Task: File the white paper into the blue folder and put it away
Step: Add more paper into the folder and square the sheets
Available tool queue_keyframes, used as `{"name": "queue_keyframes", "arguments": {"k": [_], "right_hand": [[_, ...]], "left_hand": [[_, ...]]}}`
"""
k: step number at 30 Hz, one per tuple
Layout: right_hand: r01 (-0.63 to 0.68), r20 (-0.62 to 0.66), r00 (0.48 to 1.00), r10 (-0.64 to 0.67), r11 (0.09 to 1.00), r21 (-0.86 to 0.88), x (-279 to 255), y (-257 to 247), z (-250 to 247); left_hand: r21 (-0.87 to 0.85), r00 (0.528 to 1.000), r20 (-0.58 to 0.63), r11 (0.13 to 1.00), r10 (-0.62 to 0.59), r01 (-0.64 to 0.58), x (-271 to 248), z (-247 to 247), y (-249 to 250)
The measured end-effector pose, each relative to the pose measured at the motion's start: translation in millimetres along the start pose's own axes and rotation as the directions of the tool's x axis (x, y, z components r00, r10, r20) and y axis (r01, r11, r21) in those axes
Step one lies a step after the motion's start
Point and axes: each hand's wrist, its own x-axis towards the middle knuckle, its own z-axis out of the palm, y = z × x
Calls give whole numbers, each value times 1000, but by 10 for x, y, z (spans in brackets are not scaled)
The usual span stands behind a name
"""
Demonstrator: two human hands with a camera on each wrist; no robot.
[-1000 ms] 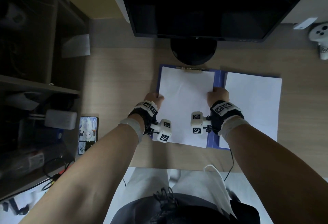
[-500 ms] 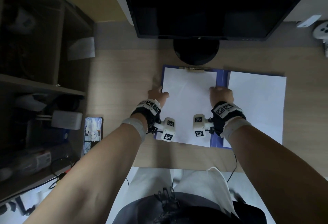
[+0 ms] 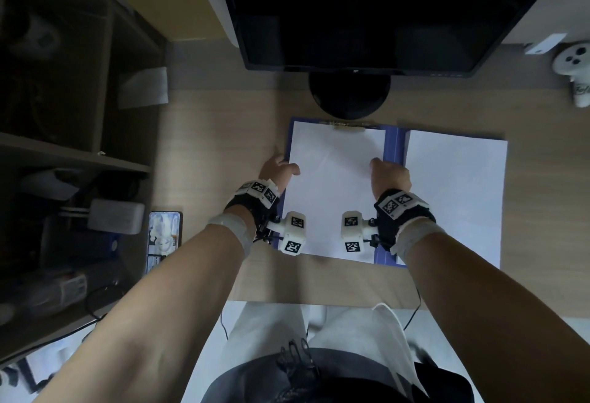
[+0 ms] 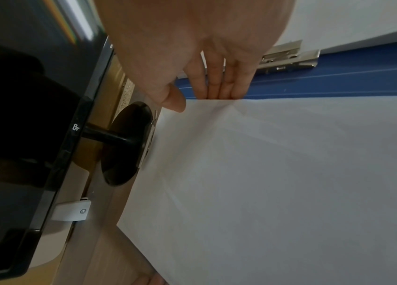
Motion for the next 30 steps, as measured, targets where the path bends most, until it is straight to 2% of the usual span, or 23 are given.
{"name": "queue_keyframes", "arguments": {"k": [2,6,7,9,11,12,14,16,20,24,28,30], "right_hand": [[1,4,1000,-1,1000,-16,9,-18,-31],[81,-36,996,-81,997,-12,100,-154,-92],[108,-35,994,-108,994,-17,130,-224,-113],[171,0,985,-171,984,-45,185,-371,-144],[221,45,975,-218,973,-73,247,-515,-148],[234,61,971,-229,969,-86,275,-563,-141],[248,101,966,-237,962,-113,323,-612,-107],[244,159,962,-222,960,-134,399,-605,-52],[187,250,957,-148,973,-139,442,-616,8],[179,263,956,-133,970,-163,553,-653,105],[261,176,947,-268,963,65,467,-596,100],[312,171,930,-327,944,110,376,-566,109]], "left_hand": [[-6,1000,-10,1000,17,-17,3,11,-5],[18,982,-159,995,100,-98,39,-3,-20],[2,987,-130,995,98,-99,47,1,-3],[-53,999,28,998,35,-33,15,50,54],[13,986,158,999,-45,43,-22,107,101],[78,981,180,995,-70,56,-26,135,104],[204,983,170,978,-75,40,7,178,83],[261,974,196,964,-110,56,39,197,80],[261,977,190,964,-96,44,76,174,104],[261,977,198,965,-83,29,114,179,39],[208,980,195,978,-31,-11,140,170,20],[239,973,228,970,-13,-43,158,176,45]]}}
